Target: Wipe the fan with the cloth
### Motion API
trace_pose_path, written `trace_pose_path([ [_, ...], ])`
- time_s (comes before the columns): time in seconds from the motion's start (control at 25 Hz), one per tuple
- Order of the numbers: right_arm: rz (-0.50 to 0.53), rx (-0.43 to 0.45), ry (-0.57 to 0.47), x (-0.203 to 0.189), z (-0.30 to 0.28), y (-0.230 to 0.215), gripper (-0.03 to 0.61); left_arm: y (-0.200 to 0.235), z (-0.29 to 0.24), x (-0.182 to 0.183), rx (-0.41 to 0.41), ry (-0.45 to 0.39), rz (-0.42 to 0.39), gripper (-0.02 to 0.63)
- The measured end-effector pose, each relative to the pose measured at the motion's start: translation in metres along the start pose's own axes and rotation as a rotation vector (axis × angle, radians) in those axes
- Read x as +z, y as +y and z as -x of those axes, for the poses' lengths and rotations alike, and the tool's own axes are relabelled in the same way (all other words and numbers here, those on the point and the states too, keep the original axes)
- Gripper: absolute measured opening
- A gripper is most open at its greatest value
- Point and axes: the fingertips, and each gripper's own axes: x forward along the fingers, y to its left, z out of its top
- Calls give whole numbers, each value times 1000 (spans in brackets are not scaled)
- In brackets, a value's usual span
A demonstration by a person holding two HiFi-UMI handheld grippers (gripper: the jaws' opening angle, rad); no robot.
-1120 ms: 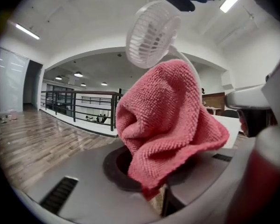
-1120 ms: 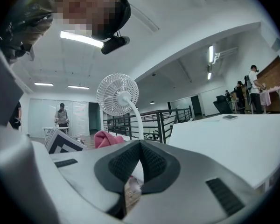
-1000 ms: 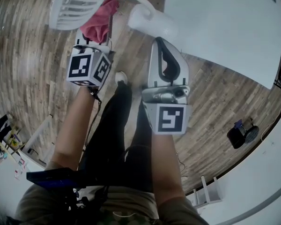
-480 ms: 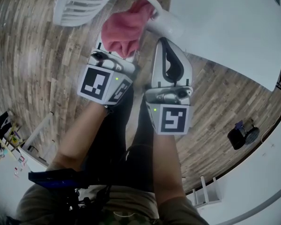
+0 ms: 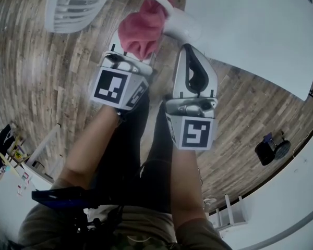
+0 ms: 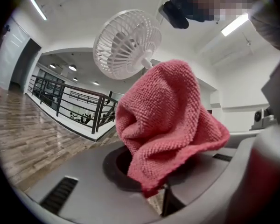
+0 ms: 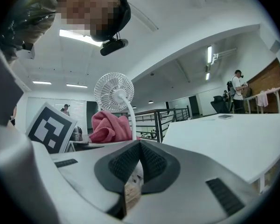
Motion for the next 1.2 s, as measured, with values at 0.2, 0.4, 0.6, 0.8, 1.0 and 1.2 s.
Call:
trace_pose_path([
  [0.2, 9, 7, 2, 1, -3, 1, -2, 4, 0, 2, 14, -3, -25, 86],
  [0.4, 21, 20, 5, -1, -7, -4, -3, 5, -2, 4, 17, -27, -16, 84],
  [0.6, 54, -7, -27, 3, -10, -14, -2, 2, 0, 1, 10, -25, -21, 84],
  [0.8, 24, 31, -9, 3, -16, -9, -3, 3, -3, 2, 19, -28, -35, 84],
  [1.0, 45, 3, -47, 12, -17, -15, -3, 2, -5, 5, 34, -31, -38, 84],
  [1.2, 28, 42, -12, 5, -19, -6, -3, 5, -3, -3, 16, -3, -71, 86],
])
